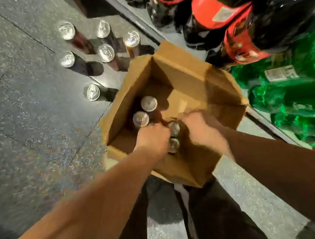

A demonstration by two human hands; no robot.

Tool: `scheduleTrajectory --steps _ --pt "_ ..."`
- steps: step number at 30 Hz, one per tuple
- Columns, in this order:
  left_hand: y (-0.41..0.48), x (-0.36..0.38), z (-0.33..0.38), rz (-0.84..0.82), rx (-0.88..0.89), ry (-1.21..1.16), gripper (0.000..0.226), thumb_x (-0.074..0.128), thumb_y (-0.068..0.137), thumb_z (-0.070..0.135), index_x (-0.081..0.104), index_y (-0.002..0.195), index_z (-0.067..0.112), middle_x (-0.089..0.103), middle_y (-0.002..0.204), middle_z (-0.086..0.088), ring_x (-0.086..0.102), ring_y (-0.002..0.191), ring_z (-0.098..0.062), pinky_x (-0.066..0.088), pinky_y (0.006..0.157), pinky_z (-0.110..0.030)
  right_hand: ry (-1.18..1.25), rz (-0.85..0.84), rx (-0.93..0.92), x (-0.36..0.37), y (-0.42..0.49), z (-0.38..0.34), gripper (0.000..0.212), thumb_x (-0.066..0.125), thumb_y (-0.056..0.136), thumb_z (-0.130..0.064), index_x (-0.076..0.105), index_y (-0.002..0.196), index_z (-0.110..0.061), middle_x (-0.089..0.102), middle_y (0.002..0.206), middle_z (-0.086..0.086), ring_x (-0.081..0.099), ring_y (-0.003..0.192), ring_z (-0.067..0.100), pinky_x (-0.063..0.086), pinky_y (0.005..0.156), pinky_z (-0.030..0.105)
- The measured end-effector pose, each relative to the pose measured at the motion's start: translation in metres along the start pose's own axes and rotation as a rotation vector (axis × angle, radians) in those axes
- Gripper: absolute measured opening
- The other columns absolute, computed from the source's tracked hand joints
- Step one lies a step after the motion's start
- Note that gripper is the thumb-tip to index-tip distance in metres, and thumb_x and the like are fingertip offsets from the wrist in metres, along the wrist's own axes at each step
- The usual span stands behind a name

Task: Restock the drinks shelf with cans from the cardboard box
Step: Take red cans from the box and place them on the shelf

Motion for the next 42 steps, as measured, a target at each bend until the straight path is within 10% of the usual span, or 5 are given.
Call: scheduleTrajectory --steps 4,13,26,42 --pt "0.019 0.046 0.003 -0.084 -0.066 -0.041 0.025 0.053 0.094 0.025 0.061 0.116 0.015 0.061 0.115 -0.008 0.06 0.103 -0.027 0.036 0.068 -0.033 0.09 0.2 -0.124 0.017 0.021 -0.013 0.06 0.058 0.083 -0.001 0.044 0.138 -0.019 0.045 0.142 0.007 0.046 0.125 0.026 0.042 0.102 0.036" --pt "0.039 0.085 0.016 -0.2 -0.268 -0.285 0.026 0.051 0.094 0.03 0.062 0.11 0.013 0.063 0.115 -0.008 0.06 0.105 -0.028 0.034 0.072 -0.031 0.176 0.048 -0.254 0.044 0.055 -0.022 0.06 0.051 0.088 -0.003 0.032 0.143 -0.017 0.036 0.145 0.009 0.052 0.118 0.034 0.047 0.094 0.04" --pt "0.056 0.108 0.022 -0.162 -0.447 -0.515 0.049 0.066 0.085 0.023 0.033 0.12 0.013 0.059 0.114 -0.013 0.06 0.103 -0.032 0.039 0.067 -0.034 0.365 0.144 -0.03 0.04 0.05 0.022 0.052 0.068 0.077 -0.006 0.045 0.123 -0.012 0.05 0.122 0.011 0.058 0.106 0.032 0.051 0.09 0.041" --pt "0.087 0.088 -0.003 0.109 -0.072 0.31 0.051 0.057 0.089 0.02 0.035 0.136 0.019 0.037 0.126 -0.007 0.039 0.111 -0.023 0.03 0.075 -0.03 0.241 0.293 0.053 0.055 0.062 0.021 0.051 0.072 0.076 -0.013 0.042 0.118 -0.014 0.048 0.116 0.01 0.06 0.094 0.03 0.043 0.071 0.034"
Point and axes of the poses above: each hand's wrist, its own y-axis towards the middle knuckle, its own x-axis out of the palm, z = x × y, the point moved 6 cm from there along y, towards the middle knuckle
